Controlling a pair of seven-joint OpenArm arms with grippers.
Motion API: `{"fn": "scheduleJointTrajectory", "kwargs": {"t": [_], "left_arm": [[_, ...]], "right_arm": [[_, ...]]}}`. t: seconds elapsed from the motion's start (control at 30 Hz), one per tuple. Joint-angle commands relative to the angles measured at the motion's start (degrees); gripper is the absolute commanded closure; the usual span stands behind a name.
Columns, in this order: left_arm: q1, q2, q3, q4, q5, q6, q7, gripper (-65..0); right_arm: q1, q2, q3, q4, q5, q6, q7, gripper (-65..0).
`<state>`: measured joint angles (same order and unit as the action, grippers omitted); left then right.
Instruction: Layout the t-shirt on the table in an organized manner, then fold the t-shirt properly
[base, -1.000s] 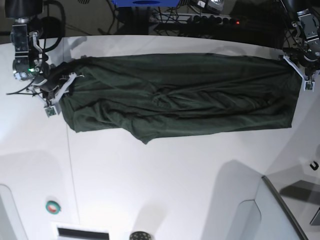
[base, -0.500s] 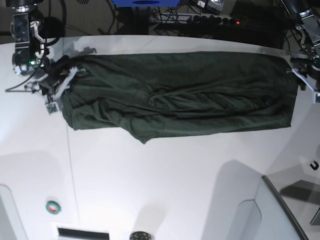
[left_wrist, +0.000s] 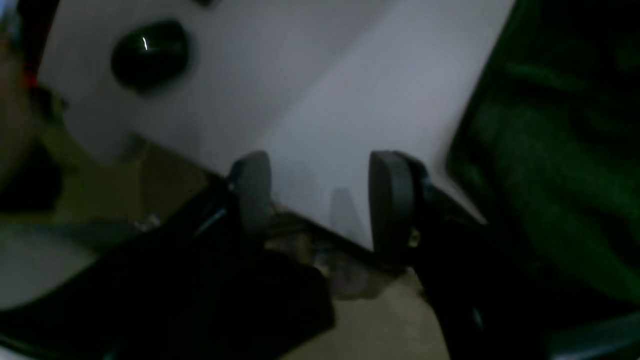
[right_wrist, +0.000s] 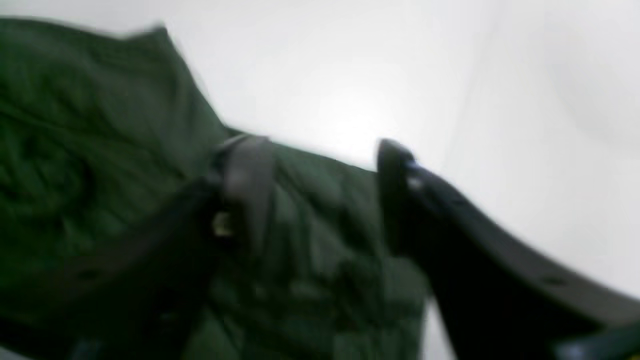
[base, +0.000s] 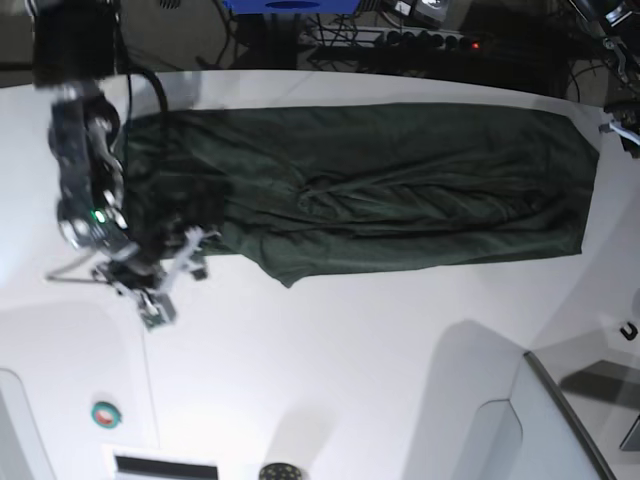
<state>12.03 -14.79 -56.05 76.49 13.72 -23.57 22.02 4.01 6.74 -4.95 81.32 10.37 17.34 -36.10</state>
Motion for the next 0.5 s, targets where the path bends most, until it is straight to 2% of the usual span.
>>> {"fn": "scheduleJointTrajectory", "kwargs": {"t": [0.0, 0.13, 0.2, 0.3, 0.47], "left_arm": [[0.06, -0.73, -0.96, 1.01, -1.01, 0.32, -1.23, -29.8], [2.52, -0.82, -1.84, 0.92, -8.31, 0.32, -0.97, -29.8], [4.98, -0.91, -1.66, 1.01, -11.12, 0.32, -0.97, -29.8], [6.65, -1.52, -1.66, 0.83, -12.62, 0.32, -0.97, -29.8], [7.35, -1.61, -1.84, 0.39, -12.53, 0.32, -1.05, -29.8]], "right_arm": [[2.8, -0.37, -0.98, -2.59, 0.13, 0.02, 0.89, -36.5], [13.0, -3.97, -2.74, -18.07, 0.13, 0.02, 0.98, -36.5], [16.78, -5.47, -2.74, -24.66, 0.13, 0.11, 3.09, -36.5], [19.59, -7.05, -2.74, -30.9, 0.22, 0.11, 6.51, -36.6], [21.79, -9.95, -2.83, -35.82, 0.22, 0.11, 7.39, -36.6]]}}
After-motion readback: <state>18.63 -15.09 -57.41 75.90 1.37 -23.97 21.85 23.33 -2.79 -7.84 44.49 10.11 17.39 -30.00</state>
